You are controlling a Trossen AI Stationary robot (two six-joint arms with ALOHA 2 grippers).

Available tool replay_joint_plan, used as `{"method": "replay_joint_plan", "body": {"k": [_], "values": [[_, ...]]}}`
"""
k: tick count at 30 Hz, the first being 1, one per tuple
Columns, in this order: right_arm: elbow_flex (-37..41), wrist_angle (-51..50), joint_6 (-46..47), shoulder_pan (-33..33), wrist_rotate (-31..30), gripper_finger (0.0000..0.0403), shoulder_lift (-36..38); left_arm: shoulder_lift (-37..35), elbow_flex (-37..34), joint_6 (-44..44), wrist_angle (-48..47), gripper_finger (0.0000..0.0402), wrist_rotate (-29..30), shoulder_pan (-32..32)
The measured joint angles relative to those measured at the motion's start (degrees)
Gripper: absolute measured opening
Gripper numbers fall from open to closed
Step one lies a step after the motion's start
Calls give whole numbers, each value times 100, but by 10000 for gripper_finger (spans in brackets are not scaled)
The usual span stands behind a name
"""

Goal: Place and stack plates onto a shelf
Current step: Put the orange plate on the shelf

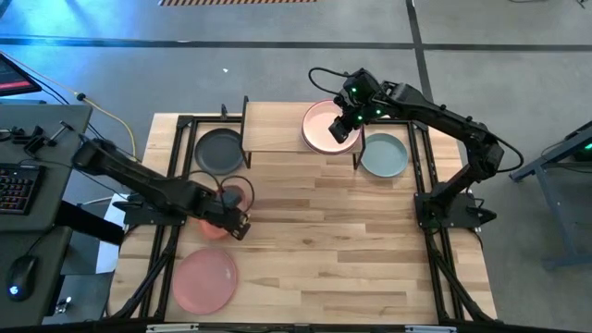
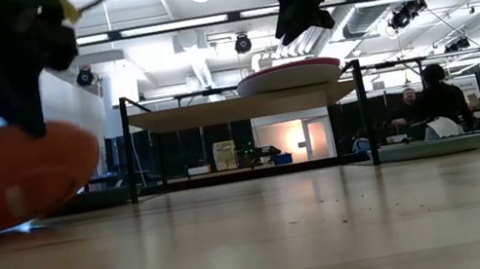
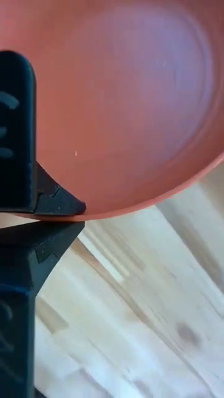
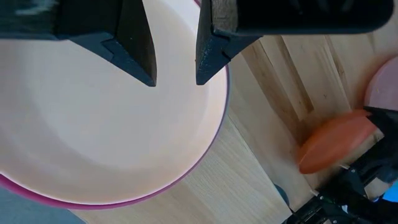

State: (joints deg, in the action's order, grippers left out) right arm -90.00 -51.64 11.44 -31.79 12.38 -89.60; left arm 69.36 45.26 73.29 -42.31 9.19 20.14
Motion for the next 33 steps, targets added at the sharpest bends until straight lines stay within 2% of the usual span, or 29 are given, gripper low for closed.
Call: {"method": "replay_joint_plan", "body": {"k": [8,20,26,33], "values": [[0,8,4,0,-4,91,-2,-516,638,-293,-641,1,737,-4],[0,24,4,-4,-17,91,-2,-866,1475,-712,-690,1,834,40],[0,24,4,-4,-24,91,-2,-946,2075,-1261,-702,1,1113,40],[0,24,4,-4,-26,91,0,-1008,2741,-2334,-679,0,1807,-64]]}}
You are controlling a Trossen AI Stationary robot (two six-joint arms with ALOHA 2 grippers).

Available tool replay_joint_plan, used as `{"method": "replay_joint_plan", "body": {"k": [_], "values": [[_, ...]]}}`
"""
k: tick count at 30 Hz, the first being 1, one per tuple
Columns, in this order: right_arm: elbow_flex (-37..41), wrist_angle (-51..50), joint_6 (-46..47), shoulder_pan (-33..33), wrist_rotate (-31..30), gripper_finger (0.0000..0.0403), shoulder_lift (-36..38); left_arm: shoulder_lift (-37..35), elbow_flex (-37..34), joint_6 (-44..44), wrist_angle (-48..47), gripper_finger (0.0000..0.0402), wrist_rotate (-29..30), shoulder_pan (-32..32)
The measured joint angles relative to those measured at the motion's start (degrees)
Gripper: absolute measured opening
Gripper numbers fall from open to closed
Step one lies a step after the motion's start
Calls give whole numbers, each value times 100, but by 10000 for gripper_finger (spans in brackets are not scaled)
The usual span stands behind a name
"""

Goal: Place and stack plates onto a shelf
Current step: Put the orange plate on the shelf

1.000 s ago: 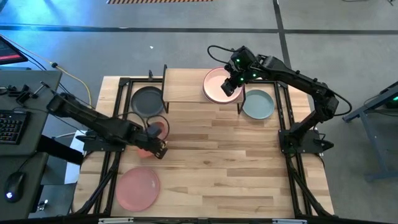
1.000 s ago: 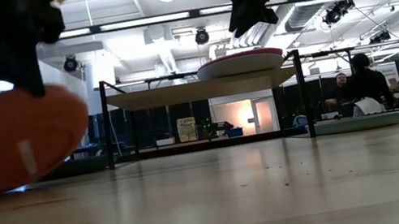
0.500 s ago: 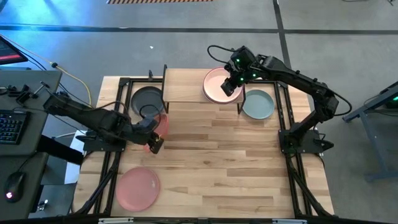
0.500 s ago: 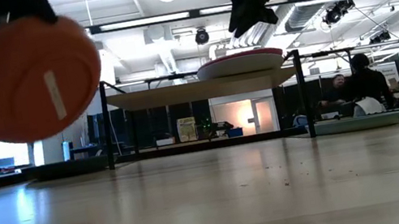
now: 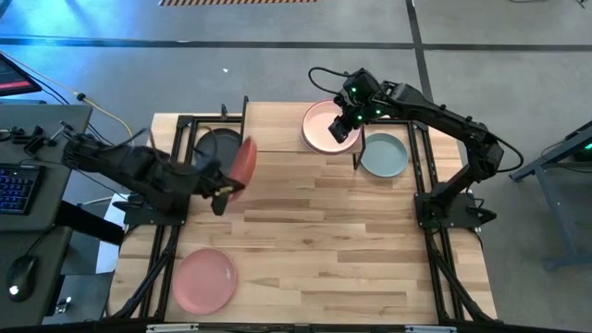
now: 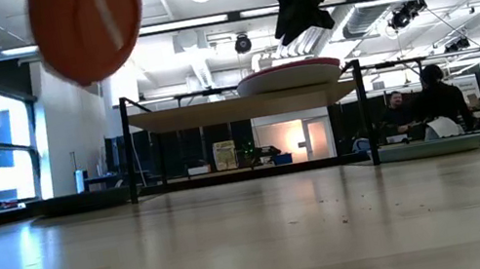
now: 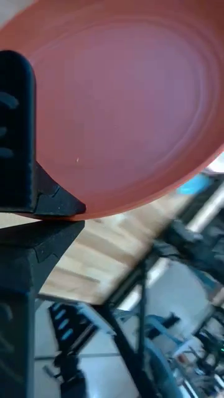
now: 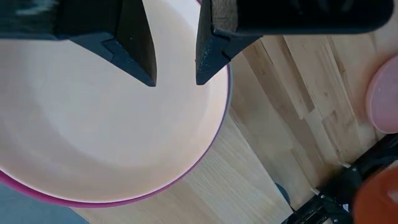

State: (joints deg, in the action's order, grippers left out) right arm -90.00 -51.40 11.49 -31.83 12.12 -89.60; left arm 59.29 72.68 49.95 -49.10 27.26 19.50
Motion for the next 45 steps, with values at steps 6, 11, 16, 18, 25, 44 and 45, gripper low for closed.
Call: {"method": "replay_joint_plan", "body": {"k": [6,11,16,18,25,44,45], "values": [[0,0,25,0,0,91,0,0,340,-1463,-8,0,115,-558],[0,0,34,0,0,91,0,11,353,-2932,-9,0,4,-1229],[0,0,85,0,0,91,0,89,353,-4275,65,0,-215,-1964],[0,0,161,0,0,91,0,152,353,-4780,235,0,-427,-2270],[0,-19,412,0,-15,91,0,506,353,-6031,598,0,-1309,-3325],[0,-633,1268,13,-304,91,0,2057,348,-7673,612,0,-2250,-4174],[0,-634,1270,13,-304,91,0,2114,348,-7675,568,0,-2250,-4174]]}}
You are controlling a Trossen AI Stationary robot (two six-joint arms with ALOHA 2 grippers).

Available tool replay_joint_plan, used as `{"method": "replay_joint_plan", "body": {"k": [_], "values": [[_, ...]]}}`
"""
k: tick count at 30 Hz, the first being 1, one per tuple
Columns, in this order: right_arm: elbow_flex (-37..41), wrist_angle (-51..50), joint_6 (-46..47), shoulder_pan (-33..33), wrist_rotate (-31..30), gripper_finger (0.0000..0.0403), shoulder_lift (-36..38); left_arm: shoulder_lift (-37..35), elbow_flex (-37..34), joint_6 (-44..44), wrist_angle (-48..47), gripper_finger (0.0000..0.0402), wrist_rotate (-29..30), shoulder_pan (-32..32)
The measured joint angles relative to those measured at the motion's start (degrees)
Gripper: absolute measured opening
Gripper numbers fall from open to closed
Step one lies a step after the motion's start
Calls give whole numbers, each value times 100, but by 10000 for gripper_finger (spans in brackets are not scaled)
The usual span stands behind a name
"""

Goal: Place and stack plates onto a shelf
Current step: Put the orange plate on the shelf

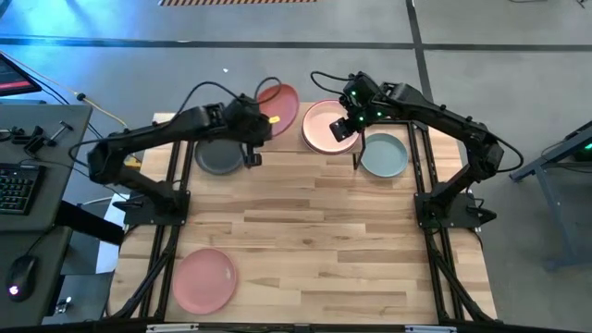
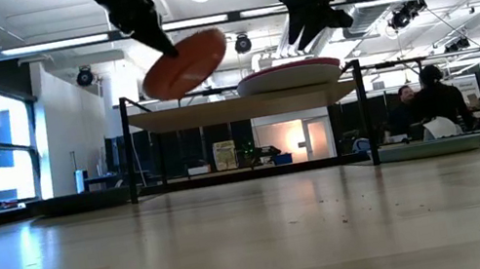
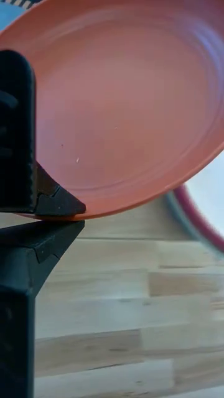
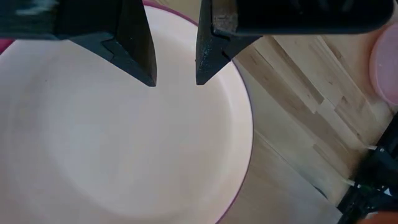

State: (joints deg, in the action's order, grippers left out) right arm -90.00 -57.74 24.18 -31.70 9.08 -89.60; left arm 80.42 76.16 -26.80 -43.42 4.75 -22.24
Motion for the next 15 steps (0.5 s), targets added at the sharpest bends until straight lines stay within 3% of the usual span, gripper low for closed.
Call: {"method": "replay_joint_plan", "body": {"k": [15], "values": [[2,-4,0,0,-52,91,0,186,-48,-42,-335,0,-245,7]]}}
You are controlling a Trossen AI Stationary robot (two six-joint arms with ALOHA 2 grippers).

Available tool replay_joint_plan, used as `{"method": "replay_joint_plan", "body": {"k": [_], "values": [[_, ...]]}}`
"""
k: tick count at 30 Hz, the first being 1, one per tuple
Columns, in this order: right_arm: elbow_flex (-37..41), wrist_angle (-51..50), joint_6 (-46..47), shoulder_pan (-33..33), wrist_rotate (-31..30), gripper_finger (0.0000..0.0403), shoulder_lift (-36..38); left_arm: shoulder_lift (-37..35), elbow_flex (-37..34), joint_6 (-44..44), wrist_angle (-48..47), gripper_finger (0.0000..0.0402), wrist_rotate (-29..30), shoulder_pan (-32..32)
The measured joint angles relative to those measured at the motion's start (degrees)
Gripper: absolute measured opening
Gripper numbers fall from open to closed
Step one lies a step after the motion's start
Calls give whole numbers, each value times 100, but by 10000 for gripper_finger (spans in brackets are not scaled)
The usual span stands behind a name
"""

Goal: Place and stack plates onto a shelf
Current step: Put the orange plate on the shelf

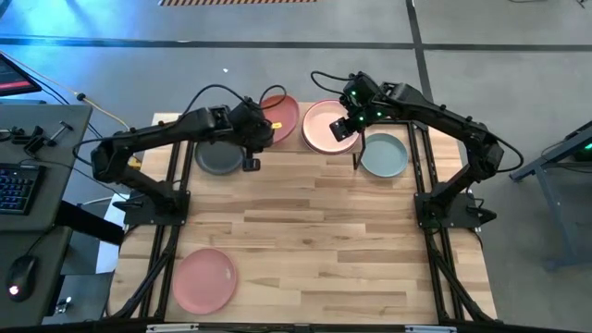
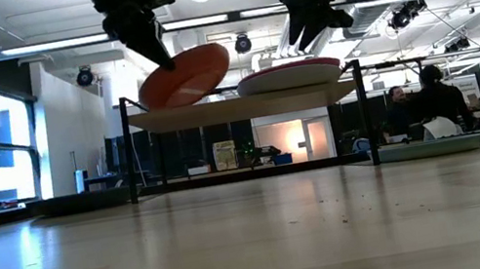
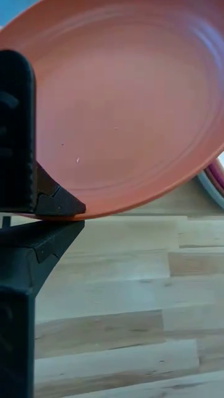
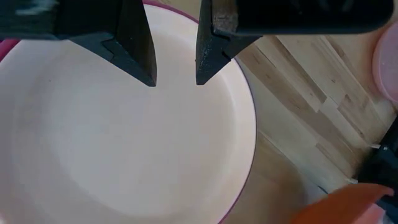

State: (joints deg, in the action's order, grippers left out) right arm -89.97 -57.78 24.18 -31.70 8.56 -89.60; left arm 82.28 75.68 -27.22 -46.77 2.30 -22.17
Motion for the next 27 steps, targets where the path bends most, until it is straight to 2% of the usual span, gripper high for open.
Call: {"method": "replay_joint_plan", "body": {"k": [14,27], "values": [[0,-24,0,0,-2,91,0,316,0,148,-238,8,158,0],[0,-25,-5,0,-2,91,0,314,0,316,-231,52,73,0]]}}
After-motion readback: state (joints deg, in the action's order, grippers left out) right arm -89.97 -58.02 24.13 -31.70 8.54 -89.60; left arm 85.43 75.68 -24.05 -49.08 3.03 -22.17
